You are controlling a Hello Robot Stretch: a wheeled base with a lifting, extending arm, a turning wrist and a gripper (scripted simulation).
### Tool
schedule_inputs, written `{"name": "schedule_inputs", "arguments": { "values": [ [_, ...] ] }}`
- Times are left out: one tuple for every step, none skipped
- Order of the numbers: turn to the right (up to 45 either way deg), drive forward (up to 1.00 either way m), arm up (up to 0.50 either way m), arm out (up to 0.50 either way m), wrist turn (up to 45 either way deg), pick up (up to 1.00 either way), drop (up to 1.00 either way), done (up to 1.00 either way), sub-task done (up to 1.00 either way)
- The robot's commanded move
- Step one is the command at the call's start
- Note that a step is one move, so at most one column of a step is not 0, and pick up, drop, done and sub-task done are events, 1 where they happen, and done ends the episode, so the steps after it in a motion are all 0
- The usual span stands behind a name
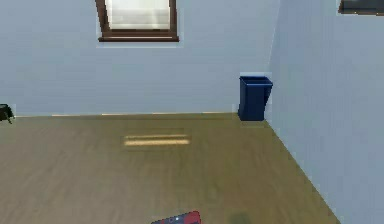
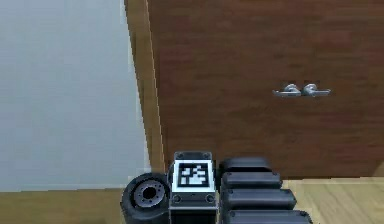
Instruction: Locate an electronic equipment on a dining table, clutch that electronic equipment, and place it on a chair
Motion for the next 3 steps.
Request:
{"name": "schedule_inputs", "arguments": {
  "values": [
    [0.0, 0.25, 0.00, 0.00, 0.0, 0.00, 0.00, 0.00, 0.00],
    [-45.0, 0.00, 0.00, 0.00, 0.0, 0.00, 0.00, 0.00, 0.00],
    [-39.0, 0.00, 0.00, 0.00, 0.0, 0.00, 0.00, 0.00, 0.00]
  ]
}}
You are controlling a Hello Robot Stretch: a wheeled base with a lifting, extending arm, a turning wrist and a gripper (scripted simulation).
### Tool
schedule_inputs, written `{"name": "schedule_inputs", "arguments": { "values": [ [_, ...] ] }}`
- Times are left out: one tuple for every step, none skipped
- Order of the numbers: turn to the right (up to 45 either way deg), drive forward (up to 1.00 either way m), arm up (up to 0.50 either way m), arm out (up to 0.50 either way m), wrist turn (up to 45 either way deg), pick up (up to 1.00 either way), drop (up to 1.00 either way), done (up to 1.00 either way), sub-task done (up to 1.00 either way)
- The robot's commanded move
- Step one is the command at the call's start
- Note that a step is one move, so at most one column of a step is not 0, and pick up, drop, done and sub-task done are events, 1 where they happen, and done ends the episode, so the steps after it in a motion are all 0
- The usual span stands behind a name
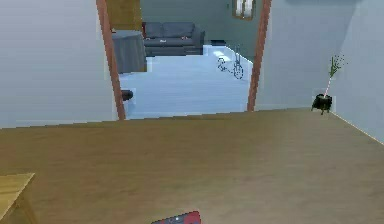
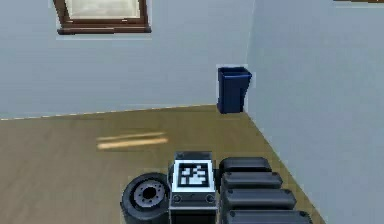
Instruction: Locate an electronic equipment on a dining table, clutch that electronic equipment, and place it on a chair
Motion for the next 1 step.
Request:
{"name": "schedule_inputs", "arguments": {
  "values": [
    [0.0, 1.00, 0.00, 0.00, 0.0, 0.00, 0.00, 0.00, 0.00]
  ]
}}
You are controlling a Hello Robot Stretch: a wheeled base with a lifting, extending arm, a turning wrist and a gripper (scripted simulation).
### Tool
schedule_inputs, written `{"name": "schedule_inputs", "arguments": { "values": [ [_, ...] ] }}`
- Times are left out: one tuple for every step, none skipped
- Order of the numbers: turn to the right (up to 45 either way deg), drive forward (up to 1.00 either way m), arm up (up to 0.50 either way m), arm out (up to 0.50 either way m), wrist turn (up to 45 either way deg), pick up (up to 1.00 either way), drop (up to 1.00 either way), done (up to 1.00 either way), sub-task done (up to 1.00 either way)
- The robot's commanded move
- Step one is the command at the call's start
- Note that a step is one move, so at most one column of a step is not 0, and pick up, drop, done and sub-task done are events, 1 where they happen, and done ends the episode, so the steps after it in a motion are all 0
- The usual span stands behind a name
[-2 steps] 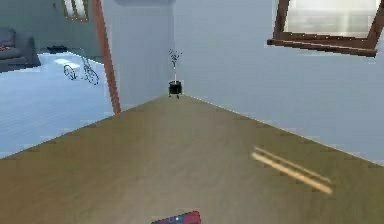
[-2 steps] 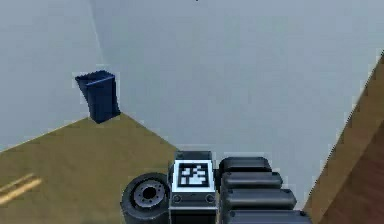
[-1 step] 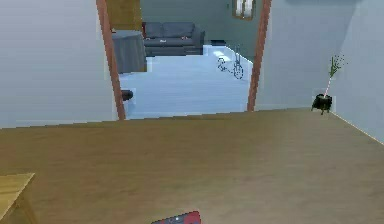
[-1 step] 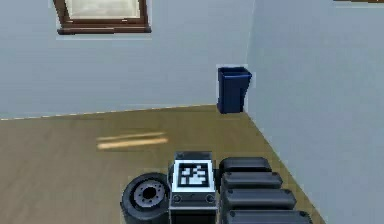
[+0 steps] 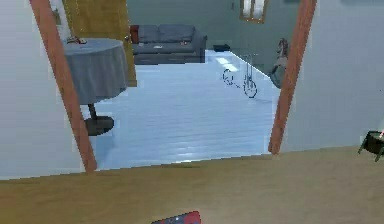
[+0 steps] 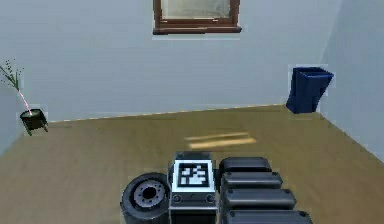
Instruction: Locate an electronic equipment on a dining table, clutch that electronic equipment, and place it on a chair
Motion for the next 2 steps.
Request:
{"name": "schedule_inputs", "arguments": {
  "values": [
    [0.0, 1.00, 0.00, 0.00, 0.0, 0.00, 0.00, 0.00, 0.00],
    [0.0, 1.00, 0.00, 0.00, 0.0, 0.00, 0.00, 0.00, 0.00]
  ]
}}
